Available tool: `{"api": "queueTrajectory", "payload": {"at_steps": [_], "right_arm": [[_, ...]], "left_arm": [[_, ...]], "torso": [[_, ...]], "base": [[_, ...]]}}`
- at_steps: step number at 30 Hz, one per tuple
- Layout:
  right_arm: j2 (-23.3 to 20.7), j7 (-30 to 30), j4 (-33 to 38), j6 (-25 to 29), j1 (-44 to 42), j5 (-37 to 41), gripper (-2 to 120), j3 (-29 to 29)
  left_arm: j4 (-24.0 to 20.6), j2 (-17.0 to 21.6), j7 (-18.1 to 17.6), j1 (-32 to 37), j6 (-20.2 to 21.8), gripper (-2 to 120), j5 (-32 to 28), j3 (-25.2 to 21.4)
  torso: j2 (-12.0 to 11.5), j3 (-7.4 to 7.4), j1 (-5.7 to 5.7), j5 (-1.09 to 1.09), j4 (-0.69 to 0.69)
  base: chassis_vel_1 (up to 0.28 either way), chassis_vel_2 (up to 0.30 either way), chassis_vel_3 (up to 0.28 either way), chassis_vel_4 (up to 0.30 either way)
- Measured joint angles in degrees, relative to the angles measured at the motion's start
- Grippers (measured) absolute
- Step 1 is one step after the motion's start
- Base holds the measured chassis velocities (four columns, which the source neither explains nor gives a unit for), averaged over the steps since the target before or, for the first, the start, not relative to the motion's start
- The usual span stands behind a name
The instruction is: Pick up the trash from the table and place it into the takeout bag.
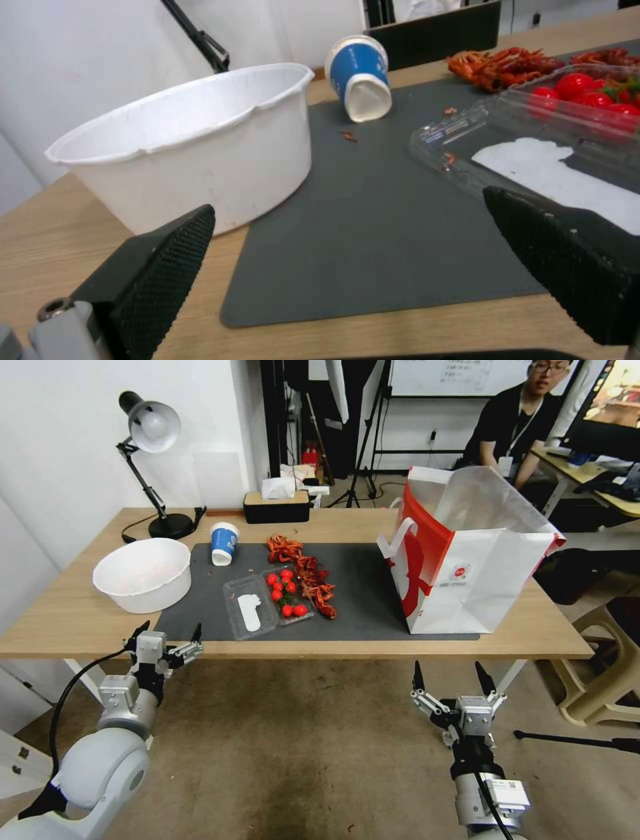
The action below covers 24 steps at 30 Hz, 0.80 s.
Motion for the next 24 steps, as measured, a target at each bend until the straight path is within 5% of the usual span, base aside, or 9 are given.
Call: {"api": "queueTrajectory", "payload": {"at_steps": [10, 17, 19, 20, 24], "right_arm": [[0.4, -0.1, -0.6, 0.0, 0.3, -0.2, 100, -0.6], [0.0, -0.1, -0.9, -0.4, 1.2, -0.1, 100, -1.5], [-0.7, -0.2, -1.5, -0.9, 2.4, 0.5, 100, -2.3], [-1.6, -0.3, -2.2, -1.3, 3.9, 1.1, 100, -3.1], [-2.1, -0.3, -2.4, -1.5, 4.2, 1.6, 100, -3.2]], "left_arm": [[0.0, 1.3, 0.0, -1.7, 0.3, 100, -1.3, 1.3], [2.4, 6.5, -1.1, -17.6, 6.1, 100, -11.4, 7.1], [2.8, 7.4, -1.9, -18.8, 7.0, 100, -13.4, 6.5], [3.8, 8.5, -3.0, -20.7, 8.1, 100, -15.7, 6.6], [7.7, 10.9, -2.9, -27.8, 9.7, 100, -19.7, 9.3]], "torso": [[0.0, 0.0, 0.0, 0.0, 0.03], [0.0, 0.01, 0.01, -0.03, -0.09], [0.0, 0.01, 0.01, 0.0, -0.05], [0.0, 0.01, 0.01, 0.04, 0.09], [0.0, 0.0, 0.01, -0.03, 0.06]], "base": [[0.0, 0.0, 0.0, 0.0], [0.0, 0.0, 0.0, 0.0], [0.0, 0.0, 0.0, 0.0], [0.0, 0.0, 0.0, 0.0], [0.0, 0.0, 0.0, 0.0]]}}
